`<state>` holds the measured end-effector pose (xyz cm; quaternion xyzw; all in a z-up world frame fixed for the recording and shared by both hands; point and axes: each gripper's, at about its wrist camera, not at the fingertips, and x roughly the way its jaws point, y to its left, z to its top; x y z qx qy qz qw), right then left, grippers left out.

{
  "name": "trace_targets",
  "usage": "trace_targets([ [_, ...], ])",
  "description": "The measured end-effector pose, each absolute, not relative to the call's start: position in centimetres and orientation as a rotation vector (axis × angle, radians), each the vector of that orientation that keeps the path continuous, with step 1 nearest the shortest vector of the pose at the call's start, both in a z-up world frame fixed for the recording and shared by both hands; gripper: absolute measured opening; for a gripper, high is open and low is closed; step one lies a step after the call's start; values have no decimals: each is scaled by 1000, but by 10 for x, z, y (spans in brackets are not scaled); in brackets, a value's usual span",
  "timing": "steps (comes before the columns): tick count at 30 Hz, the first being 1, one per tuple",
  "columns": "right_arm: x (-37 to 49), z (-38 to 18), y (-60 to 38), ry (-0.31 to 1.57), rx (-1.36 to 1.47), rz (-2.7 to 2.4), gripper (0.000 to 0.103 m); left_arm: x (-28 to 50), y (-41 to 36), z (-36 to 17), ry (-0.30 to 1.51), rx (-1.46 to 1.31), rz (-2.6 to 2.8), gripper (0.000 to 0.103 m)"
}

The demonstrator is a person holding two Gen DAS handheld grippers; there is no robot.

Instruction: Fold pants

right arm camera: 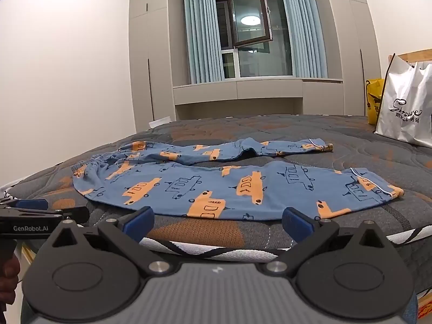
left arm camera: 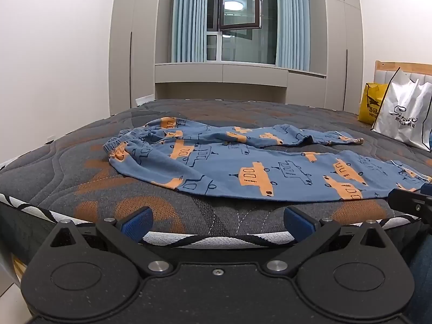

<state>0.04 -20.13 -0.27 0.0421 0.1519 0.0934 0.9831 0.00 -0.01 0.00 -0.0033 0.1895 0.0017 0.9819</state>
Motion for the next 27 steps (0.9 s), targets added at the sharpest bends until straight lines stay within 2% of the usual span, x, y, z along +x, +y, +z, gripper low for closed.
trace_targets([
  [27, 0, -1, -203, 309, 78, 188, 103, 1, 1, 1, 386, -13, 31, 103],
])
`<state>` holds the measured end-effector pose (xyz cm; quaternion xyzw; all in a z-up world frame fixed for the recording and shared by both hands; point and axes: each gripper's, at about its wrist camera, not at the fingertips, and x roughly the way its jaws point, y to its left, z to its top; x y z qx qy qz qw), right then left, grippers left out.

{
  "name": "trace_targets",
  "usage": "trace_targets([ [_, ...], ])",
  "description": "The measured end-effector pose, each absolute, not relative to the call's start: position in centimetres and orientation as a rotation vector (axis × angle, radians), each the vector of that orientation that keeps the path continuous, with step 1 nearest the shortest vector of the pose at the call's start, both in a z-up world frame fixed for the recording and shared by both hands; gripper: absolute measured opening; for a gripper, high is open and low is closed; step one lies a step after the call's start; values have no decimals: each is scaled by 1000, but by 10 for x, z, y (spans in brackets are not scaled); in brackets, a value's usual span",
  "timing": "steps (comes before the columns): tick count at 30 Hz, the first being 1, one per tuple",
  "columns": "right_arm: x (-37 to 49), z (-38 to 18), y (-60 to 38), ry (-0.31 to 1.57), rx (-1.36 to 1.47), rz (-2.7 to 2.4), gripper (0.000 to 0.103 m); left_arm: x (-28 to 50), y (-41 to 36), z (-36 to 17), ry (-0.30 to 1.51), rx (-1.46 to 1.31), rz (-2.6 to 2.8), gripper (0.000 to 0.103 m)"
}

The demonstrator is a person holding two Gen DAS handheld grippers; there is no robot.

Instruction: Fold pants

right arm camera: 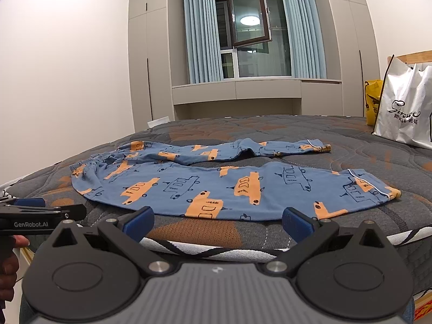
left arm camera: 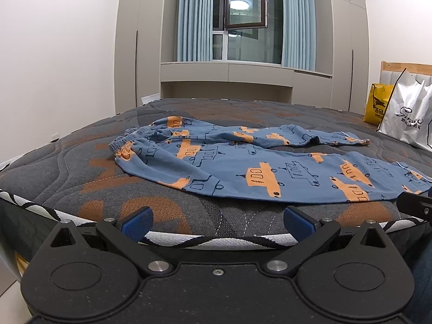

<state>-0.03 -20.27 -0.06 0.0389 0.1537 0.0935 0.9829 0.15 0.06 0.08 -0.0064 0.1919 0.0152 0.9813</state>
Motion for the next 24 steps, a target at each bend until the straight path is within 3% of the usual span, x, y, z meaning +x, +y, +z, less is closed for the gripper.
trace_targets([
  [24, -5, 0, -201, 300, 75, 189, 103, 6, 10, 7, 378, -11, 81, 103],
])
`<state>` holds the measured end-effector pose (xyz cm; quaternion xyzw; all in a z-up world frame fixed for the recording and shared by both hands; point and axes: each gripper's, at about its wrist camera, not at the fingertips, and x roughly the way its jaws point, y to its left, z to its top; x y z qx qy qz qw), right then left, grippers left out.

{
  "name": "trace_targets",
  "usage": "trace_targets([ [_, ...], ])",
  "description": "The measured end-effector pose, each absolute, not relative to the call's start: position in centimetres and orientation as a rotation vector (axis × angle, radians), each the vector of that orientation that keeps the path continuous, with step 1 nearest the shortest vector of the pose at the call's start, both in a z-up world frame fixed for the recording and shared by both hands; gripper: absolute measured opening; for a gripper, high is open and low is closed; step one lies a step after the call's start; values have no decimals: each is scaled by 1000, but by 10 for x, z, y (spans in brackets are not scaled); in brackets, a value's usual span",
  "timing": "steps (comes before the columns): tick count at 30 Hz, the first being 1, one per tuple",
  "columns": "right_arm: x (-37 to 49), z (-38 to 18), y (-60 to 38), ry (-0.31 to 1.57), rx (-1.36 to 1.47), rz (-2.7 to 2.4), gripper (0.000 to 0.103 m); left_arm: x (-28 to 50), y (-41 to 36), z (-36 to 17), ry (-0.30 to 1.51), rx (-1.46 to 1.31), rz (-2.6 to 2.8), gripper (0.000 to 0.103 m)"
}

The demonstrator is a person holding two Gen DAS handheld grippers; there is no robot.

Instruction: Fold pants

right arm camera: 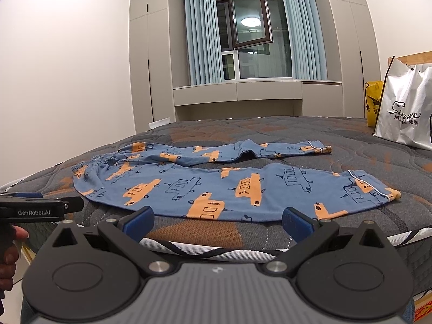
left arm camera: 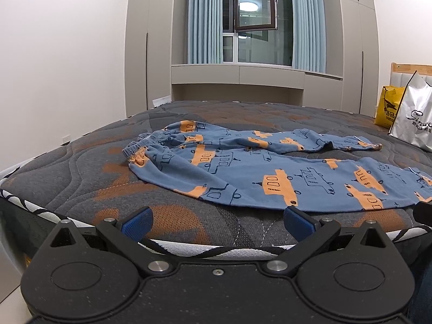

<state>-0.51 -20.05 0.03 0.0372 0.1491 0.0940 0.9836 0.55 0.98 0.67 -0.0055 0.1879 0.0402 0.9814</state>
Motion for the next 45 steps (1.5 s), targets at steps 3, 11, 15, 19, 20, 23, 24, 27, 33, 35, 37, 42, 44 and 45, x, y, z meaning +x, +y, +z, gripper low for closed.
trace_targets([
  [3, -5, 0, -200, 300, 75, 189, 103, 6, 10, 7, 378, -10, 81, 103],
  [11, -4, -1, -202, 301, 88, 172, 103, 6, 10, 9, 375, -5, 78, 103],
  [15, -2, -1, -203, 306, 90, 173, 103, 7, 10, 9, 379, -3, 76, 103],
  [19, 1, -2, -203, 313, 90, 177, 103, 10, 11, 12, 376, 0, 70, 103],
  [20, 2, -2, -203, 315, 91, 179, 103, 10, 11, 13, 373, -1, 71, 103],
  [23, 5, -1, -202, 316, 90, 184, 103, 13, 12, 15, 373, 0, 75, 103],
  [24, 6, -1, -202, 316, 90, 186, 103, 14, 13, 15, 373, 1, 75, 103],
  [27, 10, -3, -202, 321, 92, 187, 103, 18, 13, 16, 371, 5, 76, 103],
  [33, 15, -5, -204, 329, 101, 185, 103, 26, 14, 16, 383, -3, 63, 103],
  [35, 17, -6, -205, 328, 103, 187, 103, 29, 13, 15, 390, -1, 65, 103],
  [37, 20, -6, -205, 326, 105, 190, 103, 33, 13, 15, 394, -1, 60, 103],
  [42, 30, -3, -210, 318, 133, 217, 103, 44, 14, 17, 409, 3, 50, 103],
  [44, 36, 1, -212, 304, 133, 240, 103, 50, 17, 20, 409, 3, 39, 103],
  [45, 40, 4, -214, 292, 126, 255, 103, 54, 21, 23, 407, 2, 37, 103],
])
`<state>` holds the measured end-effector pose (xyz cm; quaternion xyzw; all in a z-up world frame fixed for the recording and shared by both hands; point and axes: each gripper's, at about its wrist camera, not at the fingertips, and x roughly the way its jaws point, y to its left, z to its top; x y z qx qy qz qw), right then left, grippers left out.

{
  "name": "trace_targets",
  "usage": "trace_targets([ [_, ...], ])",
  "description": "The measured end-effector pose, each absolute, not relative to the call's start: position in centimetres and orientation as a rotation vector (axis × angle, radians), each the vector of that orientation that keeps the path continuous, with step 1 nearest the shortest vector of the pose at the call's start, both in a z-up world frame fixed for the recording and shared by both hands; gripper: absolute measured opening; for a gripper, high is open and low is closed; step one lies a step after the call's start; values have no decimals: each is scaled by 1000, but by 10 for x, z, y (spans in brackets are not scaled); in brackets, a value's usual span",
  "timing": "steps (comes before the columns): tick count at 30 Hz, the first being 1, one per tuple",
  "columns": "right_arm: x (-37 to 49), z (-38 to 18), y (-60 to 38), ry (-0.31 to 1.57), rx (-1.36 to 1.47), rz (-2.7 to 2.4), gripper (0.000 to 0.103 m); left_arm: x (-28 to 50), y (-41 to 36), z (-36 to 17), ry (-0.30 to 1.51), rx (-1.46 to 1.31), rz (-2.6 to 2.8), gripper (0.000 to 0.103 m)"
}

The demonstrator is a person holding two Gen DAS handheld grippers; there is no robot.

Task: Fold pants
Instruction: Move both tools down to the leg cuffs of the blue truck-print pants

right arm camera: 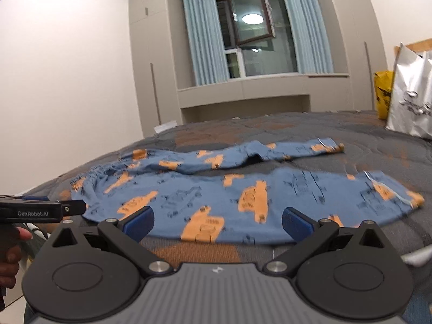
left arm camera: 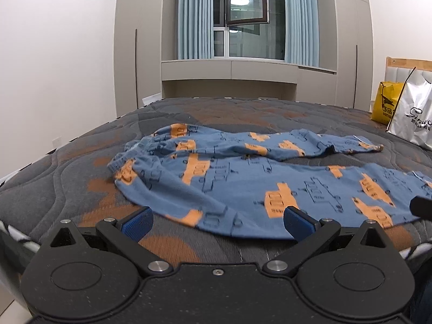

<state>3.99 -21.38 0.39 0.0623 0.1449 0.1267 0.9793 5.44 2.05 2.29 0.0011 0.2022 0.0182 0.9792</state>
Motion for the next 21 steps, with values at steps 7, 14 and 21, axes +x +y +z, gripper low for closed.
trace_targets([
  [7, 88, 30, -219, 291, -10, 405, 103, 100, 48, 51, 341, 83, 89, 103],
  [14, 153, 60, -219, 284, -297, 568, 103, 175, 86, 87, 310, 156, 127, 103],
  [21, 241, 86, -232, 378, -318, 576, 103, 259, 110, 101, 351, 290, 107, 103],
])
